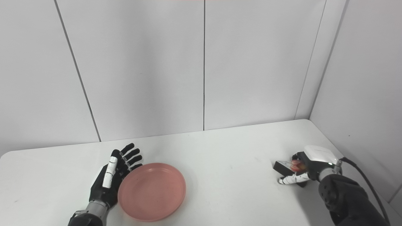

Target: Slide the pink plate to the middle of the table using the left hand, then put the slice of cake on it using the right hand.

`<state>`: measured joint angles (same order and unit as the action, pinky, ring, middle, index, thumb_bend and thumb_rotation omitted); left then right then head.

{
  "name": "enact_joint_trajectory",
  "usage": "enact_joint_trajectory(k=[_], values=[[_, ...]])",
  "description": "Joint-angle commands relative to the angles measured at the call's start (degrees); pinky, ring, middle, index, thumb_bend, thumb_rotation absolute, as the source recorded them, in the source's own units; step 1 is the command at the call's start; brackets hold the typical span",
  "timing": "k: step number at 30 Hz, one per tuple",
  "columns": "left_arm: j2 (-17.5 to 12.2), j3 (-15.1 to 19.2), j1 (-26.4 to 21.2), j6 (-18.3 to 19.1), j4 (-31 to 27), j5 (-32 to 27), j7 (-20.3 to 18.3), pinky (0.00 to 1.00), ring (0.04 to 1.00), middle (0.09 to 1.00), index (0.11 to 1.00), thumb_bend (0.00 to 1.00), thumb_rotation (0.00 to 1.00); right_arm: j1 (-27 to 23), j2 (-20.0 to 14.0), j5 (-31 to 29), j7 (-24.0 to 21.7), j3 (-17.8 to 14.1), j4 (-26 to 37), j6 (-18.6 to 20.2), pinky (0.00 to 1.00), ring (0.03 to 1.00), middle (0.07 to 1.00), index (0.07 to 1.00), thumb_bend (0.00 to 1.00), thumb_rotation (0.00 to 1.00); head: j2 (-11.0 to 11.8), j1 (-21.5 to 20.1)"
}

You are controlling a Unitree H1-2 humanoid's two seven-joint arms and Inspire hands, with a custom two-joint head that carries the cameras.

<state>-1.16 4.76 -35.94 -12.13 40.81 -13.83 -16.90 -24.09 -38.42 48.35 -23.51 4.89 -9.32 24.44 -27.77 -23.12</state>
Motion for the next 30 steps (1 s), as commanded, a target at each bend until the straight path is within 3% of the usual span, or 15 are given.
enact_joint_trajectory(k=[1,5,7,10,12,14,16,17,19,20,26,30], values=[[0.5,-0.1,2.8,0.6,1.4,-0.3,-0.5,0.75,0.82,0.833,0.831,0.76,0.84,-1.4,-2.8,-0.2,1.6,-0.1,-1.1,-0.2,0.64,0.791,0.856,0.782,0.94,0.57,0.0,0.0],[0.4,-0.2,2.8,0.4,1.6,-0.4,-0.6,0.75,0.819,0.829,0.827,0.77,0.84,-1.4,-3.1,-2.4,4.3,-0.3,-4.6,-2.0,0.7,0.824,0.842,0.782,0.91,0.54,0.0,0.0],[0.4,-0.3,2.8,0.4,1.5,-0.3,-0.6,0.76,0.819,0.829,0.825,0.77,0.84,-1.3,-3.2,-3.9,6.8,-0.7,-6.6,-4.1,0.71,0.791,0.798,0.768,0.89,0.51,-0.2,0.3],[0.3,-0.5,2.9,0.4,1.4,-0.2,-0.6,0.76,0.821,0.83,0.827,0.77,0.84,-0.9,-3.0,-6.3,12.4,-1.5,-9.7,-8.4,0.62,0.7,0.731,0.74,0.86,0.5,-0.2,0.3],[0.3,-0.6,2.9,0.4,1.2,-0.1,-0.6,0.76,0.823,0.828,0.825,0.77,0.85,-0.6,-2.6,-7.7,16.3,-2.1,-11.5,-10.8,0.43,0.499,0.567,0.651,0.79,0.41,-0.4,0.7],[0.2,-0.7,3.1,0.7,0.7,-0.1,-0.6,0.77,0.825,0.83,0.826,0.76,0.85,-0.3,-2.1,-9.4,18.9,-2.6,-13.0,-12.4,0.38,0.448,0.52,0.608,0.75,0.36,-0.4,0.8],[0.1,-0.7,3.1,1.0,0.5,-0.2,-0.7,0.77,0.828,0.832,0.831,0.76,0.85,-0.1,-1.9,-10.2,20.0,-2.3,-13.3,-12.8,0.32,0.397,0.47,0.513,0.57,0.2,-0.4,0.8],[0.1,-0.7,3.1,1.1,0.5,-0.2,-0.7,0.77,0.829,0.833,0.832,0.75,0.85,0.0,-2.0,-10.1,20.3,-1.8,-13.2,-12.7,0.31,0.384,0.459,0.5,0.54,0.18,-0.4,0.9],[0.0,-0.8,3.0,1.0,0.6,-0.1,-0.6,0.78,0.827,0.834,0.833,0.76,0.85,0.0,-2.2,-10.2,20.4,-0.9,-13.1,-12.5,0.32,0.402,0.467,0.494,0.53,0.04,-0.4,0.9],[0.0,-0.8,3.0,0.9,0.7,-0.1,-0.7,0.78,0.825,0.832,0.831,0.77,0.84,0.0,-2.3,-10.3,20.4,-0.4,-13.1,-12.3,0.37,0.457,0.504,0.468,0.52,0.02,-0.4,0.9],[-0.1,-1.1,3.0,1.0,0.6,0.3,-0.5,0.78,0.829,0.833,0.834,0.77,0.85,0.0,-3.3,-12.1,17.0,0.9,-11.8,-10.7,0.49,0.579,0.495,0.475,0.53,0.0,-0.4,1.0],[-0.2,-1.2,2.9,1.1,0.6,0.2,-0.6,0.78,0.827,0.834,0.832,0.78,0.85,0.1,-3.9,-12.3,15.6,1.5,-10.1,-10.0,0.46,0.542,0.493,0.479,0.53,0.0,-0.4,1.0]])
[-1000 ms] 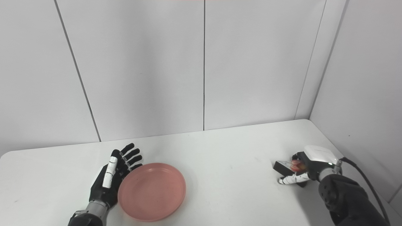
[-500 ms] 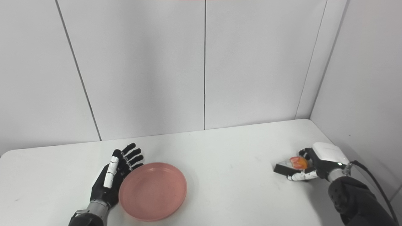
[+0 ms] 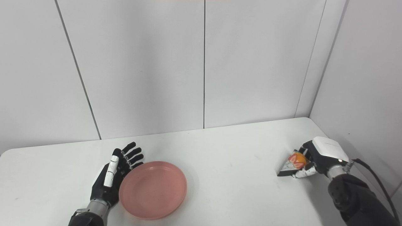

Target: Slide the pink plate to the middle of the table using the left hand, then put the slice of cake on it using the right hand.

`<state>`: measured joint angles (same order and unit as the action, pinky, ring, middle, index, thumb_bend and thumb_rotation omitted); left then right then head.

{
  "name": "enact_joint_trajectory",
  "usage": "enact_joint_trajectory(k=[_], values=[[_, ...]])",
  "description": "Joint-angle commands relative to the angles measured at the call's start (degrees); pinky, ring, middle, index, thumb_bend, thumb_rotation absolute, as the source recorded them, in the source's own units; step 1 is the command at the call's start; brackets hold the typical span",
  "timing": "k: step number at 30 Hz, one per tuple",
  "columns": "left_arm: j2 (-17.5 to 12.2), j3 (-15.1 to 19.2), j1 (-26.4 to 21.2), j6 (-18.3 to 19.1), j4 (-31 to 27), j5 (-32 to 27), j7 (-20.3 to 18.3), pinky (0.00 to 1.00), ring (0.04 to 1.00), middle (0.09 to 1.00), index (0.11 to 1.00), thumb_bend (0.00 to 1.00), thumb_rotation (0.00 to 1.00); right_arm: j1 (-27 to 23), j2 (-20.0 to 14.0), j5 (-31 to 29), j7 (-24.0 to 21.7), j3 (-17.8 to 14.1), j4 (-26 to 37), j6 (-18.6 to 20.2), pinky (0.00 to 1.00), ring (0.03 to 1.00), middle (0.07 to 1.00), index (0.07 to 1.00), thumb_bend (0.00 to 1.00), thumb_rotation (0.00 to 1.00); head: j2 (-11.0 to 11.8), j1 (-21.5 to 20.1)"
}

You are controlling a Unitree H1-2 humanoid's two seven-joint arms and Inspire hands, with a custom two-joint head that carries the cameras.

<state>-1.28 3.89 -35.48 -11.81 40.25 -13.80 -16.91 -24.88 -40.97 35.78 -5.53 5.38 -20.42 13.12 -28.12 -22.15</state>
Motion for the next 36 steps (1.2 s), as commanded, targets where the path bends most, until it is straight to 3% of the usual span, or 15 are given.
enact_joint_trajectory(k=[1,4,9,11,13,15,17,21,23,26,33,36], values=[[0.0,-0.4,2.4,0.8,1.2,0.2,-0.6,0.78,0.827,0.835,0.833,0.78,0.85,1.0,-1.5,0.2,-2.9,1.1,1.8,1.6,0.44,0.525,0.508,0.47,0.53,0.0,0.0,0.0],[0.0,-0.4,2.4,0.9,1.1,0.1,-0.6,0.78,0.828,0.836,0.834,0.78,0.84,1.3,-1.6,-0.2,-3.8,1.1,4.0,1.9,0.4,0.485,0.523,0.461,0.52,0.0,0.1,0.3],[0.1,-0.4,2.4,0.9,0.9,0.2,-0.4,0.77,0.823,0.831,0.83,0.78,0.84,1.3,-1.3,-1.2,-3.8,0.4,6.7,1.6,0.3,0.375,0.449,0.496,0.53,0.0,0.0,0.5],[0.1,-0.5,2.5,0.8,0.8,0.3,-0.5,0.77,0.826,0.835,0.833,0.78,0.85,1.4,-1.0,-1.9,-4.4,-0.1,8.7,2.6,0.3,0.374,0.444,0.501,0.53,0.0,0.0,0.5],[0.1,-0.7,2.7,1.0,0.4,0.5,-0.4,0.77,0.826,0.836,0.835,0.77,0.85,1.4,-0.7,-3.2,-4.2,-1.2,10.9,1.8,0.24,0.31,0.414,0.505,0.52,0.0,-0.1,0.7],[0.3,-0.7,2.9,1.3,-0.2,0.5,-0.2,0.76,0.825,0.835,0.833,0.77,0.85,1.4,0.1,-5.5,-4.0,-3.1,13.4,1.6,0.2,0.263,0.445,0.491,0.53,0.0,-0.2,1.1],[0.4,-0.8,3.1,1.5,-0.5,0.5,-0.2,0.74,0.825,0.839,0.835,0.77,0.85,1.2,0.7,-7.6,-4.7,-4.6,15.8,1.8,0.21,0.274,0.415,0.508,0.52,0.0,-0.3,1.5],[0.6,-1.0,3.5,1.3,-0.7,0.5,-0.2,0.77,0.826,0.838,0.837,0.78,0.85,0.2,2.6,-9.6,-6.5,-6.3,22.9,5.6,0.2,0.262,0.467,0.486,0.53,0.0,-0.5,2.2],[0.8,-1.1,3.7,1.4,-1.2,0.8,0.2,0.78,0.824,0.836,0.837,0.78,0.85,-0.8,3.7,-10.4,-6.2,-6.7,24.9,5.0,0.19,0.258,0.47,0.485,0.53,0.0,-0.6,2.6],[1.1,-1.2,4.1,2.0,-1.9,1.0,0.6,0.78,0.824,0.837,0.844,0.79,0.85,-2.2,5.8,-12.3,-6.7,-7.4,28.2,6.3,0.21,0.28,0.419,0.513,0.52,0.0,-0.9,4.7],[2.6,-1.7,4.6,1.5,-2.5,1.9,1.4,0.77,0.822,0.829,0.85,0.82,0.84,-5.9,9.4,-14.0,-8.0,-6.1,31.6,7.3,0.18,0.239,0.47,0.484,0.53,0.0,-1.1,9.7],[3.4,-2.3,4.9,0.8,-2.9,3.1,2.4,0.77,0.824,0.826,0.857,0.79,0.85,-7.6,11.2,-14.8,-8.0,-4.9,30.2,5.5,0.19,0.252,0.471,0.483,0.53,0.0,-1.2,12.9]])
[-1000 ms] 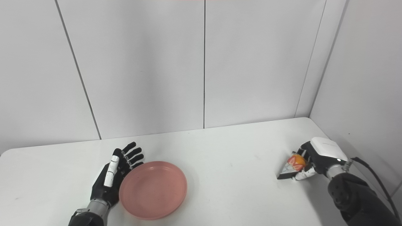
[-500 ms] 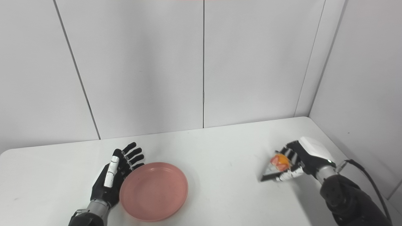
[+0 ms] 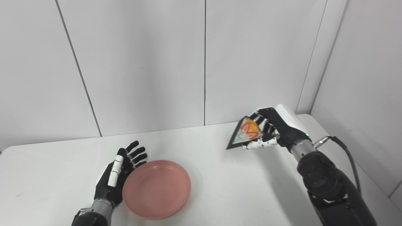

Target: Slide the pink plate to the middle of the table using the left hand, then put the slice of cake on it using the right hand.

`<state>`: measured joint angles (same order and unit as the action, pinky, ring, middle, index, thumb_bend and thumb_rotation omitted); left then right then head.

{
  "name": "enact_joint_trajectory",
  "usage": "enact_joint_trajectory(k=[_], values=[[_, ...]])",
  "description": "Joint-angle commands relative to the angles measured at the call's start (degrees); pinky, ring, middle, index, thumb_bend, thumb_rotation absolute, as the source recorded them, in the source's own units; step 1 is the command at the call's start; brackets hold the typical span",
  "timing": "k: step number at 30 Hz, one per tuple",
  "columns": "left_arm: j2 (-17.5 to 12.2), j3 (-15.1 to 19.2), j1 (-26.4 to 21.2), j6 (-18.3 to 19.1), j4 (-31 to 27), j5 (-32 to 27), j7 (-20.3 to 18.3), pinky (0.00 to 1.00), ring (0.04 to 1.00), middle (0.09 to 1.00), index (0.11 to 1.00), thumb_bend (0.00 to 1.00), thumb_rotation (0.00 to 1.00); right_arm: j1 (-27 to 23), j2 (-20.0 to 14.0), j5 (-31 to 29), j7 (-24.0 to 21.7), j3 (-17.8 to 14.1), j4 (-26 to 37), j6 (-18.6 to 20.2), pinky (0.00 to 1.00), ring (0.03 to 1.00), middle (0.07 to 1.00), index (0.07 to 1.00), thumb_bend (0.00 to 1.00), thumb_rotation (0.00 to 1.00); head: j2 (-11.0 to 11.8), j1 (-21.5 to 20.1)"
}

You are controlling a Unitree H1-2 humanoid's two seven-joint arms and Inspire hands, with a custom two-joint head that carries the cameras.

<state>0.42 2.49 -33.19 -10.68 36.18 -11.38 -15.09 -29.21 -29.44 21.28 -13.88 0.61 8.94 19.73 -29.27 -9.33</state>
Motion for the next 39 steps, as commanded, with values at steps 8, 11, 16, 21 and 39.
enact_joint_trajectory(k=[8,11,16,21,39], values=[[3.8,-2.8,3.0,-1.2,0.9,3.6,3.3,0.84,0.827,0.83,0.863,0.76,0.88,-7.3,3.8,0.7,0.7,6.1,-4.2,-6.5,0.21,0.277,0.417,0.527,0.52,0.0,0.1,5.3],[4.4,-3.2,2.8,-1.8,1.4,4.7,4.3,0.86,0.826,0.829,0.855,0.75,0.9,-8.7,6.0,0.9,0.6,8.5,-6.3,-7.9,0.21,0.273,0.416,0.527,0.52,0.0,0.3,6.6],[5.4,-3.8,2.5,-2.5,2.2,6.0,5.7,0.86,0.829,0.831,0.857,0.76,0.91,-9.6,8.5,1.9,-0.1,12.1,-8.8,-10.2,0.2,0.269,0.412,0.524,0.52,0.0,0.3,9.2],[5.9,-3.9,2.3,-3.2,2.9,6.5,6.5,0.88,0.829,0.829,0.857,0.78,0.91,-9.9,10.8,3.7,-0.2,15.5,-11.2,-11.5,0.23,0.3,0.42,0.527,0.52,0.0,0.1,11.3],[4.6,-4.3,3.0,-3.0,1.1,6.8,6.6,0.85,0.815,0.818,0.855,0.76,0.94,-10.2,13.7,9.7,-1.3,22.0,-20.1,-15.9,0.21,0.28,0.41,0.515,0.52,0.0,-0.7,10.5]])
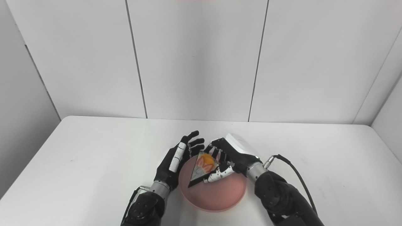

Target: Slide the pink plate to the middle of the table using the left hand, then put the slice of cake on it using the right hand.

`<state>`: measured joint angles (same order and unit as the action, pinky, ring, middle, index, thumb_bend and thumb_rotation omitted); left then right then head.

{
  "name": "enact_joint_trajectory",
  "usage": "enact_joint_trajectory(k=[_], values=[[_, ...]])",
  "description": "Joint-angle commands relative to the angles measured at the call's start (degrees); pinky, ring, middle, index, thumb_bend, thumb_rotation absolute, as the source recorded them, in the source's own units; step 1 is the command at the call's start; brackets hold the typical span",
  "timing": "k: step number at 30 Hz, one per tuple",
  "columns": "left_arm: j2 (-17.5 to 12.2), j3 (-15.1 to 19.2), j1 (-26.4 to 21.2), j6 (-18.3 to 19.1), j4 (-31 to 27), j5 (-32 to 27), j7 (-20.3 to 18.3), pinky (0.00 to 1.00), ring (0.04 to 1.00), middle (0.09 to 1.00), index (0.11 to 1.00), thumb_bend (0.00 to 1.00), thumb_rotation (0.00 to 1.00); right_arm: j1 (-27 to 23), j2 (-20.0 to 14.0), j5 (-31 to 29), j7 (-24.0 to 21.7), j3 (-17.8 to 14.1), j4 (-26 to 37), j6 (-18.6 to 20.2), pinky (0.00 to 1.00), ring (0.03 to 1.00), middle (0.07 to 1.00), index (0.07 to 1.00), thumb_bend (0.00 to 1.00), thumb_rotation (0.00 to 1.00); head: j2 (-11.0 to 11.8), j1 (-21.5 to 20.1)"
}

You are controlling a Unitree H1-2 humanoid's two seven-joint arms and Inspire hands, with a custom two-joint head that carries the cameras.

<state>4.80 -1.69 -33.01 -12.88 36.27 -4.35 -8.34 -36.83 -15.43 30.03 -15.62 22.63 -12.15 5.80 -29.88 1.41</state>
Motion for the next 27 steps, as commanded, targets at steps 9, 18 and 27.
enact_joint_trajectory(k=[9,18,27], values=[[0.1,0.7,3.0,0.8,0.7,-2.8,-2.4,0.75,0.836,0.832,0.852,0.77,0.89,-2.3,-1.3,2.9,-1.4,1.8,0.2,-3.1,0.22,0.294,0.41,0.517,0.52,0.0,0.0,-1.4],[0.0,0.5,2.9,1.0,0.5,-2.7,-2.4,0.78,0.843,0.829,0.859,0.76,0.89,-2.5,-1.9,4.1,-1.8,2.0,-0.4,-3.0,0.26,0.332,0.42,0.525,0.52,0.01,0.1,-1.5],[-0.4,0.4,2.6,0.1,1.1,-2.5,-2.6,0.81,0.833,0.829,0.859,0.76,0.9,-2.3,-2.3,4.9,0.7,1.2,-1.8,-6.5,0.5,0.595,0.663,0.659,0.93,0.5,0.2,-1.8]])
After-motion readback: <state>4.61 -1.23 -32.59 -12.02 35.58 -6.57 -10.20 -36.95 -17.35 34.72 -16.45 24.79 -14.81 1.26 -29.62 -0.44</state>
